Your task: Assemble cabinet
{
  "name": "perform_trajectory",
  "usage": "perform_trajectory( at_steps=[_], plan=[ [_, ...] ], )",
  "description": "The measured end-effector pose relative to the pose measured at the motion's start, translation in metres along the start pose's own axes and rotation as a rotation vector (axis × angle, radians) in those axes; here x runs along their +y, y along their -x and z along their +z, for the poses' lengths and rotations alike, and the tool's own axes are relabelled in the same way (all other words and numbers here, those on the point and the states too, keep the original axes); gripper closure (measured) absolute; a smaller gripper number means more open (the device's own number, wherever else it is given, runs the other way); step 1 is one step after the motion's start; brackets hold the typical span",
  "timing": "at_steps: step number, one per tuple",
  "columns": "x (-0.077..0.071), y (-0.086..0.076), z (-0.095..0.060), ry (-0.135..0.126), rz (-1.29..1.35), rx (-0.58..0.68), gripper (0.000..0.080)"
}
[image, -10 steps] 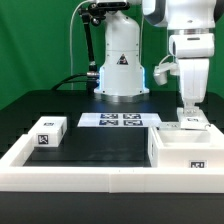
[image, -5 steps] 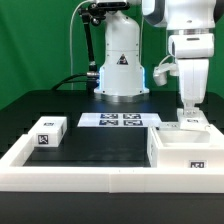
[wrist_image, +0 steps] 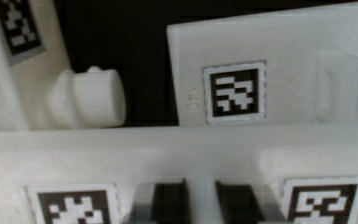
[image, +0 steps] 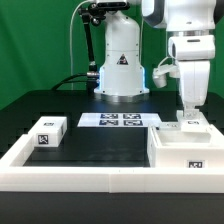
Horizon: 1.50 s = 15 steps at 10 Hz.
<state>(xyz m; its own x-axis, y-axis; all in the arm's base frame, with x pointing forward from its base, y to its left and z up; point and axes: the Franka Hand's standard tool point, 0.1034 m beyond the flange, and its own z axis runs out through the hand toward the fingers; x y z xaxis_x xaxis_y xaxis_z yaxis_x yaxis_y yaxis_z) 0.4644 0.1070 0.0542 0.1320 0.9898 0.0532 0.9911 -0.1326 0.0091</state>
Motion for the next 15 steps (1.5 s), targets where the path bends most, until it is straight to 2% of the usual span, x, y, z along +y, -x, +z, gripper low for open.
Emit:
perform_trajectory(
  at_steps=[1,2,4,9,11,12,15],
  plan=[
    [0.001,0.000,0.000,0.001,0.000,0.000,0.0728],
    [0.011,0.001,-0.002,0.002,-0.023,0.001,0.0728],
    [0.039,-0.004,-0.001,0.013,-0.033,0.011,0.0728],
    [0.043,-0.003,0.000,0.012,-0.037,0.013,0.0728],
    [0.064,-0.003,-0.001,0.022,-0.034,0.020,0.0728],
    [0.069,-0.003,-0.001,0.021,-0.032,0.020,0.0728],
    [0.091,-0.007,-0.001,0.044,-0.023,0.033,0.0728]
  ],
)
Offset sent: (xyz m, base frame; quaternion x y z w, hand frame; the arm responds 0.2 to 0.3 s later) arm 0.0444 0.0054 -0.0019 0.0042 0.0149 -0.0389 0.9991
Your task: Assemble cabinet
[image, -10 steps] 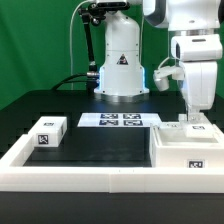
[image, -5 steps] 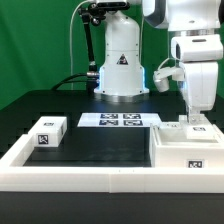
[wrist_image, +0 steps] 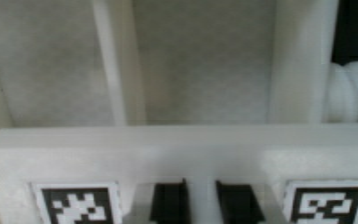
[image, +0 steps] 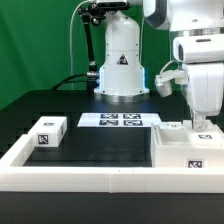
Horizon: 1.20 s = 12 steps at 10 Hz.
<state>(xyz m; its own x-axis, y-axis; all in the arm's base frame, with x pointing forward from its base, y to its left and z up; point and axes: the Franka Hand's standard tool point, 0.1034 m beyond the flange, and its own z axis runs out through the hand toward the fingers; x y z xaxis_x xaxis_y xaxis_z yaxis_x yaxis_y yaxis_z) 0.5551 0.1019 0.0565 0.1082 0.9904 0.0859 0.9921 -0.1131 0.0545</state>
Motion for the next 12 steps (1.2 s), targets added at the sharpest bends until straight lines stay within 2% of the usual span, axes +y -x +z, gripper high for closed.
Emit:
perform_trajectory(
  at_steps=[2,4,7,8,9,10,11,12],
  plan=[
    [0.0172,0.0000,0.0002,0.003,-0.001,0.003,0.0728],
    [0.0191,0.0007,0.0019,-0.028,-0.004,-0.005,0.0728],
    [0.0190,0.0007,0.0022,-0.034,0.001,-0.007,0.0728],
    [0.0191,0.0008,0.0023,-0.034,0.001,-0.007,0.0555],
    [0.0191,0.0008,0.0023,-0.034,0.001,-0.007,0.0419],
    [0.0191,0.0009,0.0023,-0.034,0.001,-0.007,0.0237],
    [0.0191,0.0009,0.0023,-0.034,0.001,-0.007,0.0102],
    [0.0191,0.0010,0.0023,-0.034,0.001,-0.007,0.0021]
  ],
)
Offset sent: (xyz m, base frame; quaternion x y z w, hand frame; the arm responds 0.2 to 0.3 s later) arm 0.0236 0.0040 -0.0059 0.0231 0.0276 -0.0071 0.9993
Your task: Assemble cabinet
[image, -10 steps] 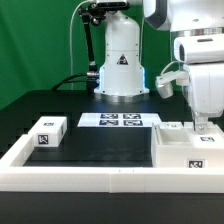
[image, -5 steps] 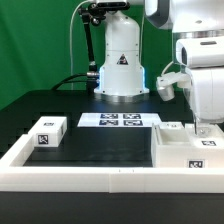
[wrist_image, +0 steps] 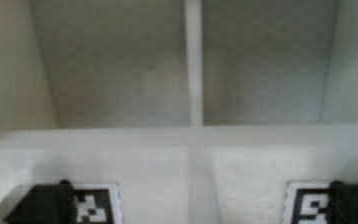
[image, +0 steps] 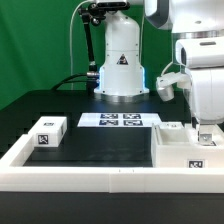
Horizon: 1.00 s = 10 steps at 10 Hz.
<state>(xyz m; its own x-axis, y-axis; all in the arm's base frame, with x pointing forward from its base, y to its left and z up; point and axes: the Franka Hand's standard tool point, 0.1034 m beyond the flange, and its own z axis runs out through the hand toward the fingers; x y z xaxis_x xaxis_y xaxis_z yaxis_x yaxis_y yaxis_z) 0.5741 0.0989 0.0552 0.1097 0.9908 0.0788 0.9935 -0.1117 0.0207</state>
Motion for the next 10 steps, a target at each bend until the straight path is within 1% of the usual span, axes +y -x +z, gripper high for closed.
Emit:
perform_trajectory(
  at_steps=[1,9,10],
  plan=[
    [0.000,0.000,0.000,0.000,0.000,0.000,0.0006],
    [0.000,0.000,-0.001,0.001,0.001,-0.001,0.0002],
    [-0.001,0.000,-0.011,0.010,0.008,-0.005,0.0002]
  ],
)
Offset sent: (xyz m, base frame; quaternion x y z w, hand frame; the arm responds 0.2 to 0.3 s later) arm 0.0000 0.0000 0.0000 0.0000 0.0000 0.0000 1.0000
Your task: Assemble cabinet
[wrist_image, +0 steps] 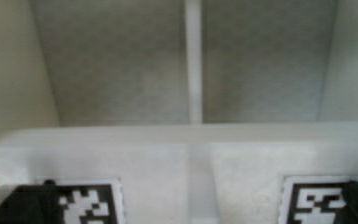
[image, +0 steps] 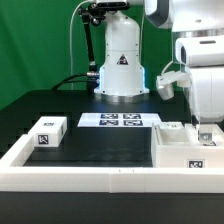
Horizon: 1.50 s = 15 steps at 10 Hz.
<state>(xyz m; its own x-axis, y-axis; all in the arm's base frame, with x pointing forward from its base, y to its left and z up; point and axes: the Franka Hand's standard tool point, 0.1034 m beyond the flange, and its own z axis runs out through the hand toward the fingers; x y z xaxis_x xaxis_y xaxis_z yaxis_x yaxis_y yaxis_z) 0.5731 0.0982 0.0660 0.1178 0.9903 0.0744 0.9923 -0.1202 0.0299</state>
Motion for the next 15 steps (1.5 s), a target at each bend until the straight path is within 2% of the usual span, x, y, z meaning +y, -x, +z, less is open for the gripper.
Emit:
perform_trajectory(
  at_steps=[1,3,4,5,9,10,11,12,13,14,15],
  plan=[
    [-0.005,0.001,-0.013,0.006,0.008,-0.008,0.0002],
    [-0.017,0.005,-0.030,0.017,0.003,-0.020,0.0002],
    [-0.034,0.009,-0.033,0.015,-0.002,-0.027,0.0002],
    [-0.046,0.013,-0.029,0.003,-0.003,-0.032,0.0002],
    [-0.043,0.013,-0.029,0.004,-0.001,-0.031,0.0002],
    [-0.046,0.011,-0.028,0.013,0.019,-0.027,0.0002],
    [-0.065,0.009,-0.023,0.025,0.041,-0.018,0.0002],
    [-0.081,0.012,-0.019,0.014,0.034,-0.022,0.0002],
    [-0.092,0.012,-0.014,0.022,0.031,-0.015,0.0002],
    [-0.103,0.014,-0.009,0.024,0.028,-0.011,0.0002],
    [-0.102,0.014,-0.009,0.021,0.030,-0.013,0.0002]
  ],
)
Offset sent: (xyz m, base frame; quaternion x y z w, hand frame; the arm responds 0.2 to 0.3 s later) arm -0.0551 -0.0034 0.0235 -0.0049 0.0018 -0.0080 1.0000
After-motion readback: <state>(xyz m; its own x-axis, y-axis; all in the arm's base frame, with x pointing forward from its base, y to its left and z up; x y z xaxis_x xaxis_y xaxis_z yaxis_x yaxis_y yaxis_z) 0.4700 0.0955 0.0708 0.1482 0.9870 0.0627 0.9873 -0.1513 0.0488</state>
